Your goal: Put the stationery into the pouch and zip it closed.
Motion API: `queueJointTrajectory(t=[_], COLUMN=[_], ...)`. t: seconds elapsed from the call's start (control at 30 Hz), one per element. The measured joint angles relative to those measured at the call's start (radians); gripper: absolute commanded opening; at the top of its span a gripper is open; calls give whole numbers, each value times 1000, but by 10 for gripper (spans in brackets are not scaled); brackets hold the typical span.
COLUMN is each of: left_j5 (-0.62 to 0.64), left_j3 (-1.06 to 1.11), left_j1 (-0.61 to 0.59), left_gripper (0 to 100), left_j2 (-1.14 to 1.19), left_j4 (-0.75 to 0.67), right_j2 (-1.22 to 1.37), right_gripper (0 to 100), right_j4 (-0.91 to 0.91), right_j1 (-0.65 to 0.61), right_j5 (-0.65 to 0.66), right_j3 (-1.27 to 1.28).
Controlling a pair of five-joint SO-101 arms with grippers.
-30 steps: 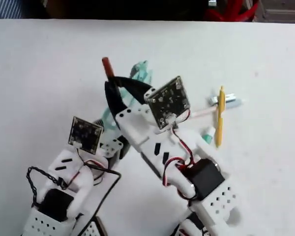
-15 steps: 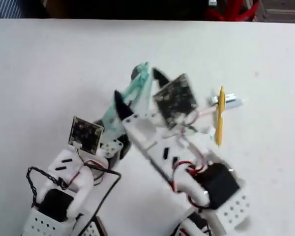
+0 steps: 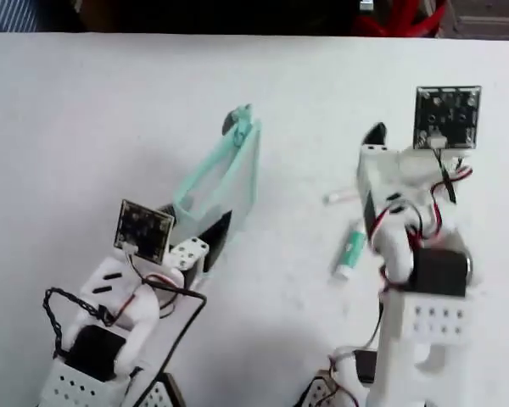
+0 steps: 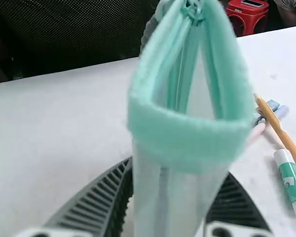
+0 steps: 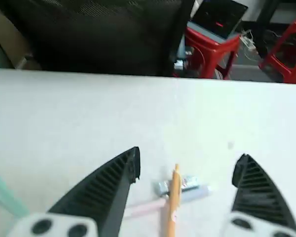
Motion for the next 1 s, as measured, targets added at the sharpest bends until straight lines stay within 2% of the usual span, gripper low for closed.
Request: queueJointTrajectory(t=[0.1, 0.27, 0.57, 0.8, 1.0], left_j5=[0, 0, 0, 0, 0], left_j3=[0, 0, 0, 0, 0], left_j1=[0, 0, 0, 0, 0], left_gripper=[222, 222, 222, 222, 222], left_j2=[0, 0, 0, 0, 0], left_j4=[0, 0, 0, 0, 0], right_j2=[109, 385, 916, 1168, 1287], right_gripper=[286, 286, 286, 282, 147], right_j4=[-55, -77, 5, 61, 63], right_j1=[48, 114, 140, 143, 144], right_j5=[91, 163, 173, 175, 175], right_j3=[54, 14, -284, -474, -554])
